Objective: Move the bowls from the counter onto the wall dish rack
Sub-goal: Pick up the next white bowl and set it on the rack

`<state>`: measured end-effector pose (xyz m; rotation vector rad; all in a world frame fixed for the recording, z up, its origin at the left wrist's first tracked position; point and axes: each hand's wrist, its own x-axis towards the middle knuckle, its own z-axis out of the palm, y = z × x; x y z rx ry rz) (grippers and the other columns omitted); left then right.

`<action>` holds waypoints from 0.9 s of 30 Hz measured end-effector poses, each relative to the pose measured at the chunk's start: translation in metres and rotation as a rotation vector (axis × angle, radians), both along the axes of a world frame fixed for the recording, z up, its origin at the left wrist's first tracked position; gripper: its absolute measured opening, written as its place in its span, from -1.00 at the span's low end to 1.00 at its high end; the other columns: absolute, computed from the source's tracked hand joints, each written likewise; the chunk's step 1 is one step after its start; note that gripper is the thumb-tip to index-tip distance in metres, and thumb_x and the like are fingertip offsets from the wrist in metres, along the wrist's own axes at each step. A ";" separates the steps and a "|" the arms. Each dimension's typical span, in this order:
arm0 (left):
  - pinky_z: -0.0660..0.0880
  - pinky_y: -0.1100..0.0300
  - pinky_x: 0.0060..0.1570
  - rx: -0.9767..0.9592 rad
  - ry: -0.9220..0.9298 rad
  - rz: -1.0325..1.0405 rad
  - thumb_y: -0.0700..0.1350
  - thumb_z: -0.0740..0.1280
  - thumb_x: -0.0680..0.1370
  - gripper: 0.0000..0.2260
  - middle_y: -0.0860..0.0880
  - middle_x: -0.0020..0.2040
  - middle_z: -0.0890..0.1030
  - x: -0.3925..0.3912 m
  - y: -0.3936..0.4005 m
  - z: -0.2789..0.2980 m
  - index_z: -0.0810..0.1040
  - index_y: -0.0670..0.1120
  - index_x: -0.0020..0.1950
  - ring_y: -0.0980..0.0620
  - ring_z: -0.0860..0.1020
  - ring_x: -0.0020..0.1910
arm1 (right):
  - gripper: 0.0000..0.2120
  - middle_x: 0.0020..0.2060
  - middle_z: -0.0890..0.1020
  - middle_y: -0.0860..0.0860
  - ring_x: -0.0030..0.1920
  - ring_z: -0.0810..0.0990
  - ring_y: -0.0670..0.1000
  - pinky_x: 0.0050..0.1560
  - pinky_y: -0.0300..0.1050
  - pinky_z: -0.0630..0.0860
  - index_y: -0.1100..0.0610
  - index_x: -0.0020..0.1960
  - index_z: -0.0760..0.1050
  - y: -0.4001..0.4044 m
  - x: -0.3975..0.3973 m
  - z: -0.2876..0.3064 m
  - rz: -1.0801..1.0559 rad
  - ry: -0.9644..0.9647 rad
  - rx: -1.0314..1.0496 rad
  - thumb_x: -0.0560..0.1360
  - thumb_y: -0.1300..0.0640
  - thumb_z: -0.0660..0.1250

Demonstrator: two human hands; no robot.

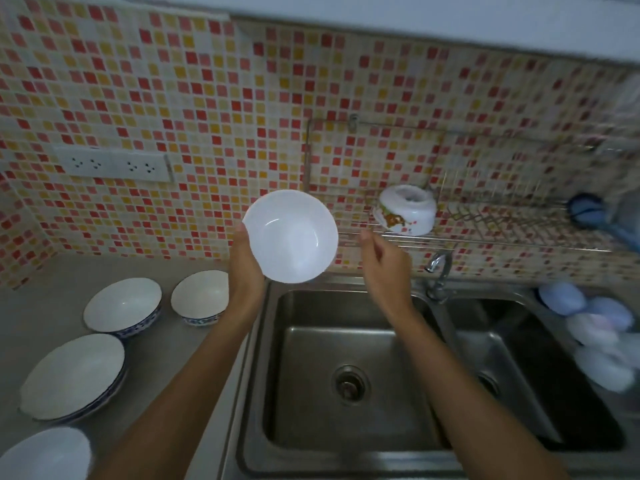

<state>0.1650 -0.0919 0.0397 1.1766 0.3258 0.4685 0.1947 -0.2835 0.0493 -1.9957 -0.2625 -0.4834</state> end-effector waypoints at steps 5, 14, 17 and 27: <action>0.51 0.18 0.00 0.318 -0.047 0.027 0.21 -0.02 0.61 -0.68 0.03 0.22 0.46 0.029 -0.031 0.042 0.32 0.17 0.28 0.01 0.50 0.13 | -0.66 0.21 0.60 0.09 0.17 0.56 0.03 0.23 -0.13 0.48 0.16 0.37 0.44 -0.041 0.046 -0.004 -0.066 -0.124 -0.311 0.63 0.12 0.15; 0.44 -0.01 0.24 0.976 -0.077 -0.054 0.22 0.15 0.56 -0.48 -0.08 0.47 0.23 0.088 -0.077 0.069 0.17 0.10 0.48 -0.10 0.37 0.35 | -0.56 0.41 0.41 0.16 0.47 0.28 0.13 0.50 0.07 0.09 0.25 0.43 0.32 -0.077 0.077 -0.039 -0.146 -0.183 -0.727 0.64 0.06 0.05; 0.38 -0.03 0.30 1.181 -0.091 -0.043 0.29 0.13 0.53 -0.40 -0.10 0.49 0.20 0.100 -0.085 0.066 0.10 0.11 0.51 -0.11 0.32 0.41 | -0.55 0.36 0.46 0.20 0.43 0.36 0.14 0.47 0.09 0.15 0.29 0.40 0.37 -0.075 0.078 -0.044 -0.183 -0.232 -0.713 0.61 0.08 0.04; 0.18 -0.08 0.41 1.706 -0.007 -0.055 0.13 0.48 0.37 -0.17 -0.19 0.41 0.36 0.138 -0.088 0.032 0.20 -0.16 0.50 -0.20 0.33 0.35 | -0.52 0.33 0.49 0.19 0.41 0.39 0.13 0.47 0.10 0.17 0.28 0.37 0.42 -0.079 0.082 -0.051 -0.191 -0.320 -0.744 0.64 0.04 -0.06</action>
